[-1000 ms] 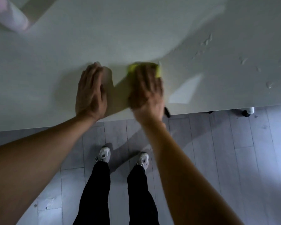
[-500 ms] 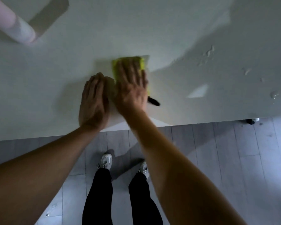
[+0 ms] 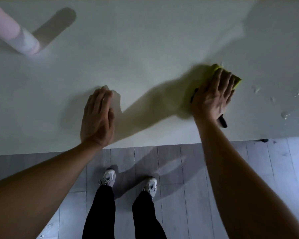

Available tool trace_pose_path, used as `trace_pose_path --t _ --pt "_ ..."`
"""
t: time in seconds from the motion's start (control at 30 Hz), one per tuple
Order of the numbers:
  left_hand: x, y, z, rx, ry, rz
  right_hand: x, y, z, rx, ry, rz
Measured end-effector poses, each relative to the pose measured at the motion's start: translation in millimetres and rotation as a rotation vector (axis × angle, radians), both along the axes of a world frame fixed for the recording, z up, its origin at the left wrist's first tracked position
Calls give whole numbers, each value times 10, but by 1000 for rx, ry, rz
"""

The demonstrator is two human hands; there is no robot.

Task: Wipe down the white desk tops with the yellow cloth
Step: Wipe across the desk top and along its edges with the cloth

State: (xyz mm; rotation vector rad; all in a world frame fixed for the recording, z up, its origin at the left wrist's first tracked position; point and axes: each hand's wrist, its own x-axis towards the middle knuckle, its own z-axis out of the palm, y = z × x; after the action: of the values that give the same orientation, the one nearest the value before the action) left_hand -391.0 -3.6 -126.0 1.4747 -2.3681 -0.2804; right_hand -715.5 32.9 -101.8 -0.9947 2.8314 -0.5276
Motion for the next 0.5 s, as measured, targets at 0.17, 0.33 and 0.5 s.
trace_pose_path --t 0.17,0.33,0.5 --pt "7 -13 11 18 -43 27 1204 -374 15 -29 7 479" --pt "45 -33 9 17 -66 14 1216 -419 4 -112 -28 886" --pt "13 -26 28 16 -55 -12 -267 -255 -101 30 121 461"
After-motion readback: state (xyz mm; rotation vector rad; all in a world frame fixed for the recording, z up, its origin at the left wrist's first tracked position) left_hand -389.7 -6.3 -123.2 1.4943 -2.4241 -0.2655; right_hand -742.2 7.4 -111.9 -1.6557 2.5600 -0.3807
